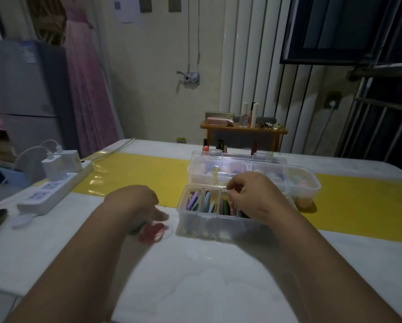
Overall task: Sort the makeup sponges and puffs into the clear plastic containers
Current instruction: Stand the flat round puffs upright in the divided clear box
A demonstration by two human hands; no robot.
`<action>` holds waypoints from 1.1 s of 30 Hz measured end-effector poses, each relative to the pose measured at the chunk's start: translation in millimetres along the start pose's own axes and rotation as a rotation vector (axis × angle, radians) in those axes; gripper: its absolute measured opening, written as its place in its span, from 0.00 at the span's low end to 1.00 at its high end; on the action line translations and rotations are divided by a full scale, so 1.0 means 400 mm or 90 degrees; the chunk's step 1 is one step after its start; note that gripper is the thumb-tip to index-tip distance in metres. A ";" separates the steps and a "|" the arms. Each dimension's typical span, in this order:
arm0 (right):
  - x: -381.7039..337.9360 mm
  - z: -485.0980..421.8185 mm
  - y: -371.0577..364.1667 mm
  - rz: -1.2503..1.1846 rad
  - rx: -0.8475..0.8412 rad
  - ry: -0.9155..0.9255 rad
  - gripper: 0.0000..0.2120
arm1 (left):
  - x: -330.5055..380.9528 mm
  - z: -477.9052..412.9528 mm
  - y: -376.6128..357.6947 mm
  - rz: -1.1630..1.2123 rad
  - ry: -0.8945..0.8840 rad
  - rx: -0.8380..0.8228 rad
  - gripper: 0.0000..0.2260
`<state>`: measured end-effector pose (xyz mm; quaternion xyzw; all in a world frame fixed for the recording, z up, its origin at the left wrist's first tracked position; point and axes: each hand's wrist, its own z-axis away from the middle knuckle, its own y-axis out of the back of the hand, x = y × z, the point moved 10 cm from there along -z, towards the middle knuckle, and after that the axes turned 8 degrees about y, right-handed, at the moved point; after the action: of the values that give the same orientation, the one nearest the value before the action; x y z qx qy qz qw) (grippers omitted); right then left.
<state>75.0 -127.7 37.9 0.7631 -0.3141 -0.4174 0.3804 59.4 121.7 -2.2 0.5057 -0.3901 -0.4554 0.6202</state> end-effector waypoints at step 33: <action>-0.002 0.000 -0.005 -0.026 -0.001 0.011 0.09 | 0.074 0.001 0.066 0.243 -0.136 0.118 0.10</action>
<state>74.9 -126.1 36.5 0.7724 -0.2952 -0.4189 0.3753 71.8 95.0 24.7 0.4265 -0.5824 -0.3427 0.6012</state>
